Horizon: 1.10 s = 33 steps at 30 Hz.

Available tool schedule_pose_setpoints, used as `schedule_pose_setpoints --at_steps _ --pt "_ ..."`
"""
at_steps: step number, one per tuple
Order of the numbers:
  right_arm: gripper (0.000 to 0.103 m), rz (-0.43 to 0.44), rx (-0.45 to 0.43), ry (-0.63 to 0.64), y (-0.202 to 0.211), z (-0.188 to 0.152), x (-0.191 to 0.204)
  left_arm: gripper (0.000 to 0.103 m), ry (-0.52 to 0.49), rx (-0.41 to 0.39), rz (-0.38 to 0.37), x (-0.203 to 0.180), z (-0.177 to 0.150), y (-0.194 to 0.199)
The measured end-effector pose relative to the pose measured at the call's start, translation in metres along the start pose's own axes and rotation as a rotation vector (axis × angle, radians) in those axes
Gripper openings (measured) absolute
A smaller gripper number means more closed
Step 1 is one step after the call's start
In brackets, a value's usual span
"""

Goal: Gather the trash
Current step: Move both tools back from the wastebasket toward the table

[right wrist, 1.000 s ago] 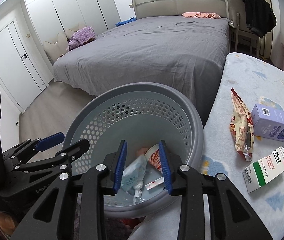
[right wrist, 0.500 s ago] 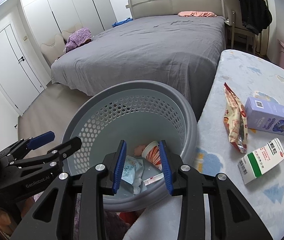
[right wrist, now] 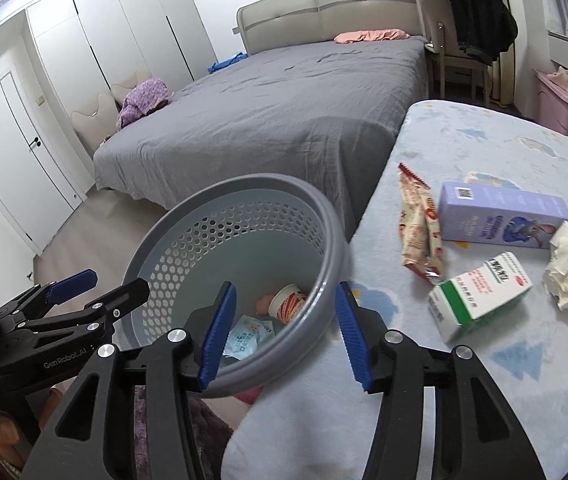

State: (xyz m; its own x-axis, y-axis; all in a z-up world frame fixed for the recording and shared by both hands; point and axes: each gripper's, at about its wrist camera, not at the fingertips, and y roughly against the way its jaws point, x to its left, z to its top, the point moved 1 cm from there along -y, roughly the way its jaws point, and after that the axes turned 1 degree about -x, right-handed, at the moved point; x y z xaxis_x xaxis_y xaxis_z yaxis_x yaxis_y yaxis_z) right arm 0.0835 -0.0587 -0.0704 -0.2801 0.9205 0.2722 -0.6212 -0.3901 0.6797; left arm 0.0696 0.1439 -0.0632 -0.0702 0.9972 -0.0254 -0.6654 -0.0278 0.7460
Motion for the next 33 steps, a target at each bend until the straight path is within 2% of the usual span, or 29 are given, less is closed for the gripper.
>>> schedule_pose_setpoints --at_steps 16,27,33 --pt "0.063 -0.068 -0.077 -0.088 0.057 -0.018 -0.053 0.09 -0.073 -0.017 -0.052 -0.055 -0.013 0.023" --pt "0.064 -0.17 -0.099 -0.186 0.108 -0.061 -0.117 0.09 -0.154 -0.019 -0.112 -0.113 -0.031 0.032" --pt "0.064 -0.2 -0.104 -0.257 0.127 -0.083 -0.153 0.091 -0.2 -0.008 -0.147 -0.149 -0.035 0.024"
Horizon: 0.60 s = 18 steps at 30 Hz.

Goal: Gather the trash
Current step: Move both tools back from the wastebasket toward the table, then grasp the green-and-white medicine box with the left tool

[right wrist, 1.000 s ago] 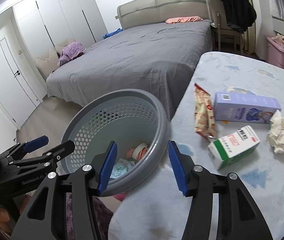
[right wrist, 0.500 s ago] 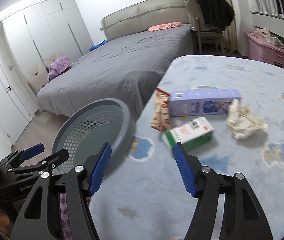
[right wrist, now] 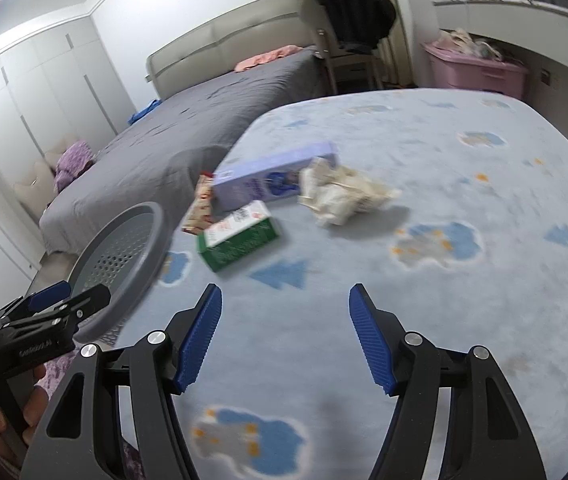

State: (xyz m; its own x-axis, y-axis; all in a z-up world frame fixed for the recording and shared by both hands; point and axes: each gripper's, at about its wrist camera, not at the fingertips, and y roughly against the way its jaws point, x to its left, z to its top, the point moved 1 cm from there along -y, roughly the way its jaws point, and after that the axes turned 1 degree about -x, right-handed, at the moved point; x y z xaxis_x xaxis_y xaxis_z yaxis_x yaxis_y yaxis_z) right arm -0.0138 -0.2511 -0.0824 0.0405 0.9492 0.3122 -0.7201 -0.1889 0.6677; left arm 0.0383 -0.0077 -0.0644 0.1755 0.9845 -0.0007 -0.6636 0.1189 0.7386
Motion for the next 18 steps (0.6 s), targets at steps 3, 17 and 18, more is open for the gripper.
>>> schedule_pose_setpoints --at_steps 3,17,18 --pt "0.064 -0.003 -0.001 -0.018 0.006 -0.004 -0.014 0.091 -0.013 0.009 -0.017 -0.016 0.004 -0.01" --pt "0.064 0.039 -0.006 -0.083 0.008 -0.007 -0.044 0.091 -0.027 0.065 -0.039 -0.074 0.027 -0.064" --pt "0.064 0.042 -0.004 -0.086 0.007 -0.007 -0.046 0.091 -0.021 0.072 -0.04 -0.077 0.029 -0.068"
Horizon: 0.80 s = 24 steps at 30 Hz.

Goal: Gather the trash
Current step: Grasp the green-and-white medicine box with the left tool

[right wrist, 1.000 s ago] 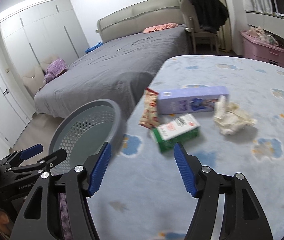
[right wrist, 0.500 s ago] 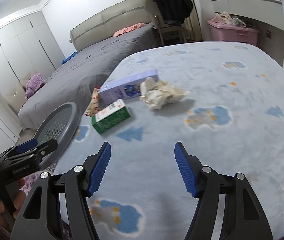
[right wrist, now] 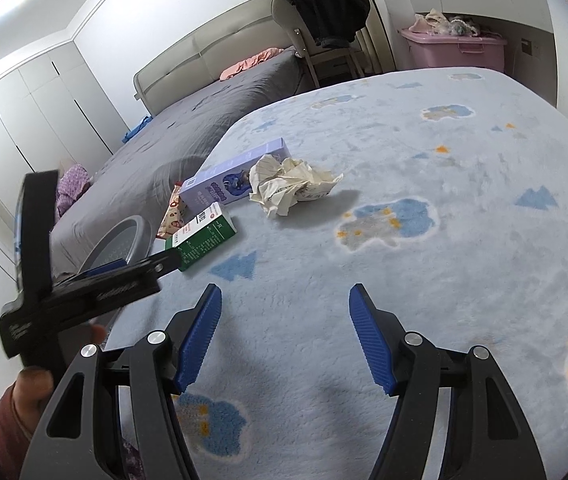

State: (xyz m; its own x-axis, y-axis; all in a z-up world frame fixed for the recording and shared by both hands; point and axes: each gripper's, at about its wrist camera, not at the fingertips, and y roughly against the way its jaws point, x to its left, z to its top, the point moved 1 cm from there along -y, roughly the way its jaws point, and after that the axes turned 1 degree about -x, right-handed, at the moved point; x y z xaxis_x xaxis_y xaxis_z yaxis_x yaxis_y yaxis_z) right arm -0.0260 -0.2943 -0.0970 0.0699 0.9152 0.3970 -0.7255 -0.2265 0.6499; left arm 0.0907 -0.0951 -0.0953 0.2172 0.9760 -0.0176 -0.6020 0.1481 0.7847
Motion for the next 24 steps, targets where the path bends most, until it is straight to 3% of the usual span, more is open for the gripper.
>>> schedule_pose_setpoints --at_steps 13,24 --pt "0.064 0.01 -0.001 -0.066 -0.002 0.006 -0.031 0.092 0.107 0.037 0.022 -0.026 0.018 -0.04" --pt "0.064 0.026 -0.006 -0.106 -0.001 0.009 -0.049 0.092 0.157 0.034 0.12 -0.033 0.024 -0.053"
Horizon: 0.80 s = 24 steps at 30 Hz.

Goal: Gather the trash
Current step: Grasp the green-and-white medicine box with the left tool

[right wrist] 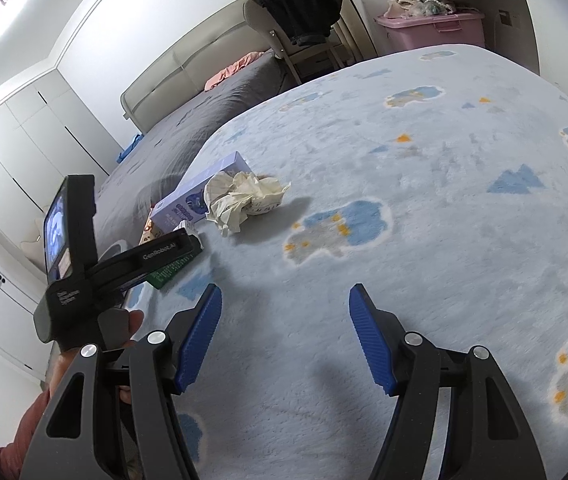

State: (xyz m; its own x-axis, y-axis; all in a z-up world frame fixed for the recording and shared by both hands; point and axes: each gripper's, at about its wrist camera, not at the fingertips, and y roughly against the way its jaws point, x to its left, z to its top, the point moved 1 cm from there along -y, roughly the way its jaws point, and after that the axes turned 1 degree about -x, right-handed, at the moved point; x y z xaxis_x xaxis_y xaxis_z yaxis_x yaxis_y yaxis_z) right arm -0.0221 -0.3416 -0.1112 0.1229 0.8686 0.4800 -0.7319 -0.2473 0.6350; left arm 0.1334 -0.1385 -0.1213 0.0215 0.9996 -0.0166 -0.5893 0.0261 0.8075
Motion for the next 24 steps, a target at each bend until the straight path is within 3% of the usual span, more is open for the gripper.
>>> schedule_pose_setpoints --at_steps 9,24 --pt "0.064 -0.009 0.003 0.0 0.0 0.0 -0.002 0.091 0.04 0.016 0.05 0.001 0.007 -0.015" --pt "0.064 -0.062 0.041 0.127 -0.034 0.023 0.026 0.087 -0.003 -0.039 -0.004 0.026 -0.012 0.017"
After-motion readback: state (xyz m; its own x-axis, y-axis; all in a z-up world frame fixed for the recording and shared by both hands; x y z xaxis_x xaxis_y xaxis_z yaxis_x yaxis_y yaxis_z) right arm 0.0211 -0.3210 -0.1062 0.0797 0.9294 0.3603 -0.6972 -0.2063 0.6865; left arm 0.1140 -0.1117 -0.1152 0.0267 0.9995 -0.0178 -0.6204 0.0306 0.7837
